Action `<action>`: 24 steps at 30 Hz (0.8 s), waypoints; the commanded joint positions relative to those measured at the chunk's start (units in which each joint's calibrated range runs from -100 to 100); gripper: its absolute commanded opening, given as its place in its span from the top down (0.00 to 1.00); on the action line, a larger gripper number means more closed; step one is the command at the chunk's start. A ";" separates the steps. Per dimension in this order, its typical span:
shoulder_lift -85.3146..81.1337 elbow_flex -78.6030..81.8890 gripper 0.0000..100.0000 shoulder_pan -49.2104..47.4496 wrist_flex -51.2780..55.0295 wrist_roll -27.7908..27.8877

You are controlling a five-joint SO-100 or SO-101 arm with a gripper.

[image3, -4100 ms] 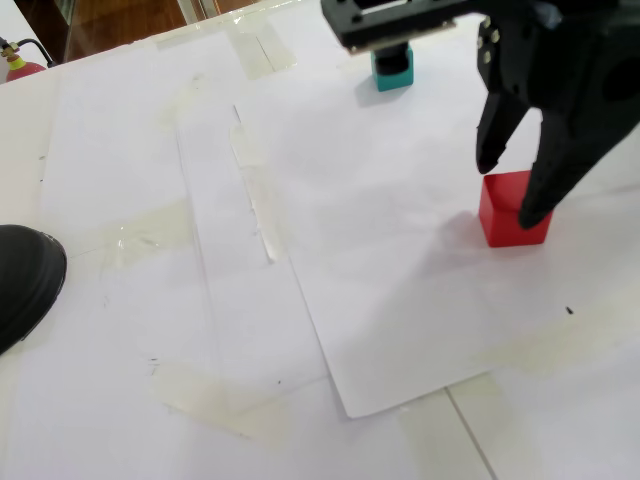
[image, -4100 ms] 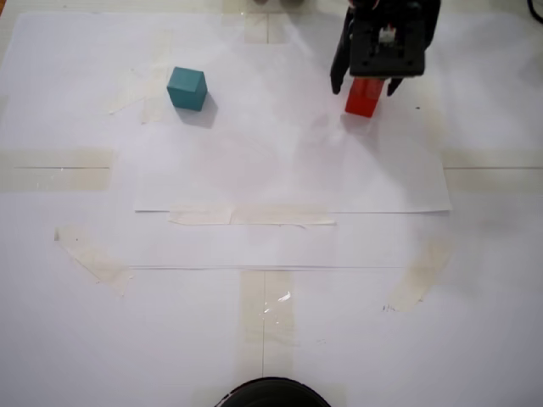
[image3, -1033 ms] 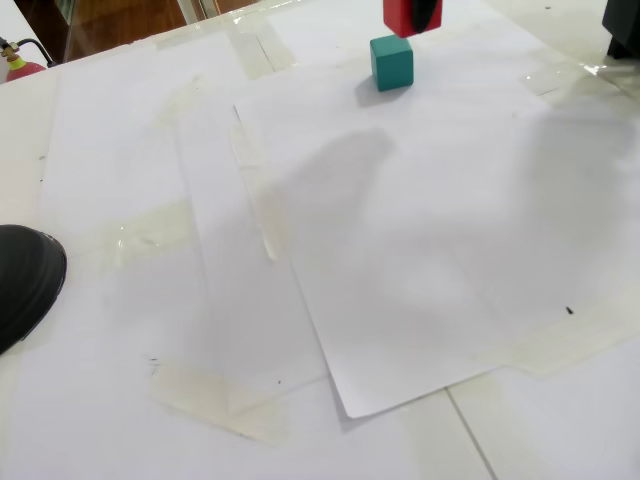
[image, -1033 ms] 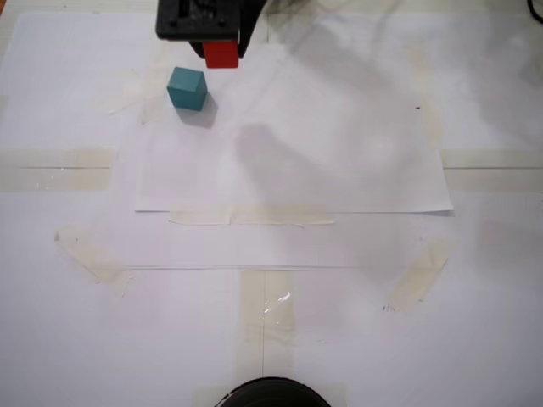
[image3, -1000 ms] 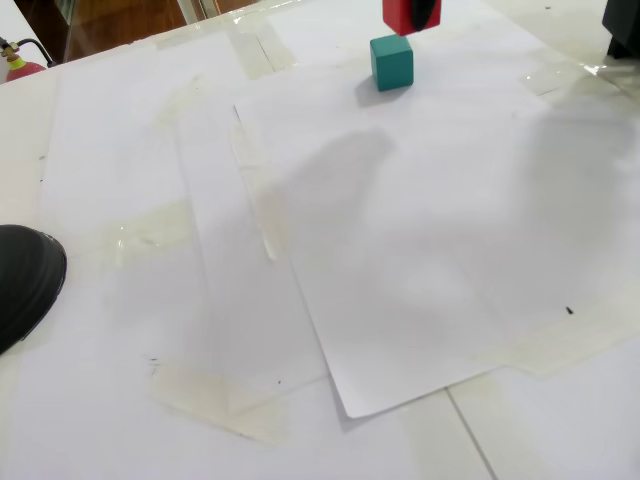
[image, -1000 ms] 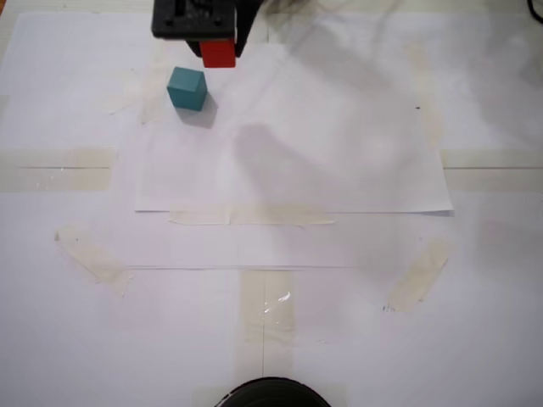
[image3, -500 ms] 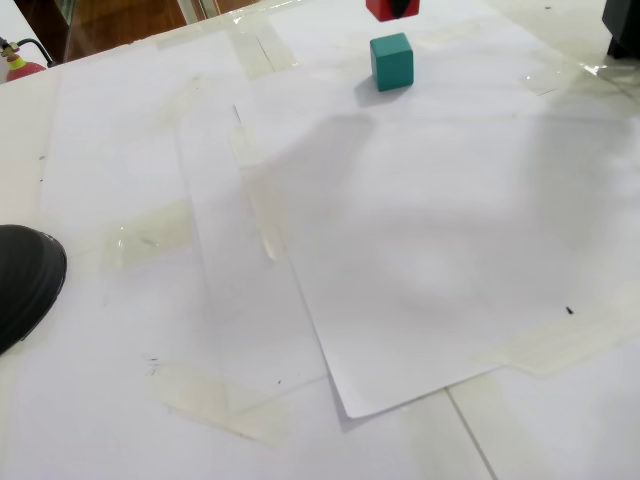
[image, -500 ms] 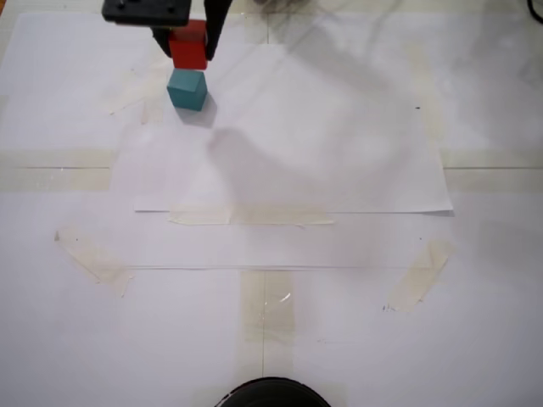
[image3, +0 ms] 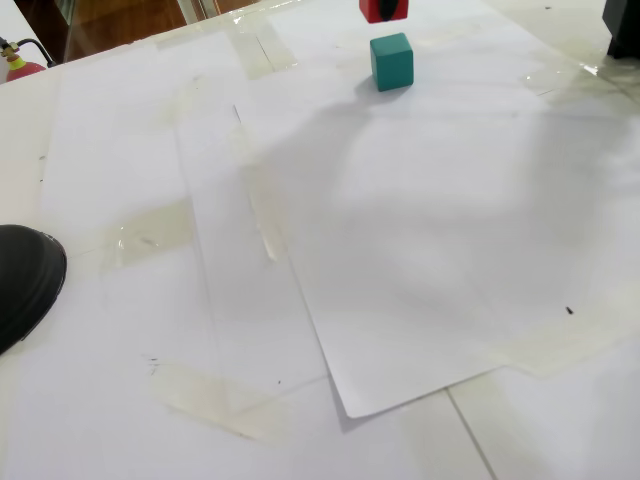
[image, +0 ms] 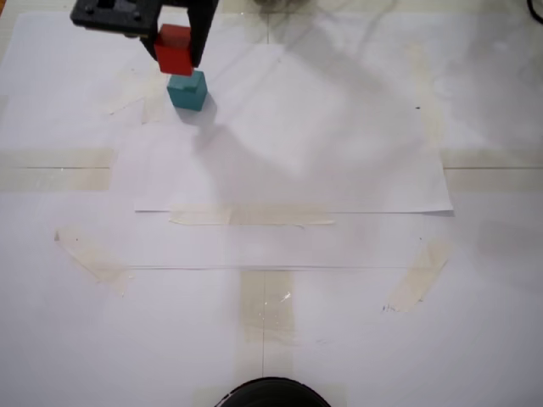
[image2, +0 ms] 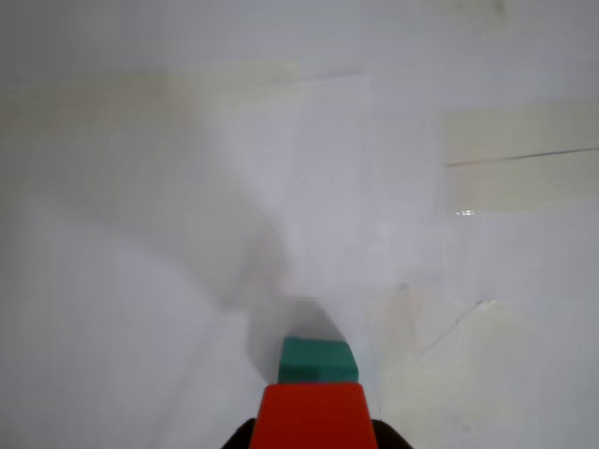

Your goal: Put the red cube on the top of the blue cube.

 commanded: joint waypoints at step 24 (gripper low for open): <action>1.44 5.27 0.91 1.52 -5.46 0.68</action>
